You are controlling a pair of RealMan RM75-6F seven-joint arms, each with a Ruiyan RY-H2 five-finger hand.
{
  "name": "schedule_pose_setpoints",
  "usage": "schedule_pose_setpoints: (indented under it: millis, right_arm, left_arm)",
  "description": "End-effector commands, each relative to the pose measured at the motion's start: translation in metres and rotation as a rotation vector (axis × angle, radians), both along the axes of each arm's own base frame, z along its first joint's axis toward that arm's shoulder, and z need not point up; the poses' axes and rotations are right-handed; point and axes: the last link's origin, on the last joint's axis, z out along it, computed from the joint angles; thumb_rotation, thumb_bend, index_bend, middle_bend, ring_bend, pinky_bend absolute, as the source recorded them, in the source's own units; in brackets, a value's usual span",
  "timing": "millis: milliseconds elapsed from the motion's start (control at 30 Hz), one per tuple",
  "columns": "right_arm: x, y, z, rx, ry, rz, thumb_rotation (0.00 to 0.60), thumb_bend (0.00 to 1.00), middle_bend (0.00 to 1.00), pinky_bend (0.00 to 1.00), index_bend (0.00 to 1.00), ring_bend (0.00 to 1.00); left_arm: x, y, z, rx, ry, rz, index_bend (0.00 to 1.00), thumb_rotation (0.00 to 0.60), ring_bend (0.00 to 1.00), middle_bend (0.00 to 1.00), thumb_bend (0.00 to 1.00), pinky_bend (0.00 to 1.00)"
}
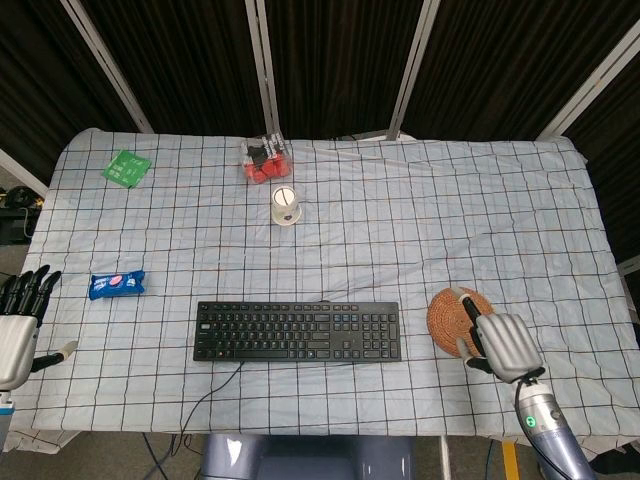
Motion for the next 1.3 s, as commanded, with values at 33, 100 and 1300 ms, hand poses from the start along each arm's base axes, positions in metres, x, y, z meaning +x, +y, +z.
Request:
schedule_pose_setpoints:
  millis: [33,100,1300]
  right_arm:
    - [0.027,-0.01,-0.032,0.118,0.007,-0.002,0.6,0.46,0.88,0.72,0.08,0.86]
    - [0.029,-0.012,-0.04,0.134,0.018,-0.012,0.6,0.47,0.88,0.72,0.08,0.86]
    - [0.04,-0.011,-0.104,0.226,0.04,-0.105,0.6,0.51,0.88,0.72,0.12,0.86]
  left_arm:
    - [0.0,0.0,0.0,0.001,-0.002,0.0,0.0,0.6,0.0,0.0,0.08,0.0]
    - [0.0,0.001,0.001,0.001,-0.005,0.002,0.0,0.6,0.0,0.0,0.08,0.0]
    - [0.003,0.003,-0.002,-0.01,-0.018,0.006,0.0,0.6,0.0,0.0,0.08,0.0]
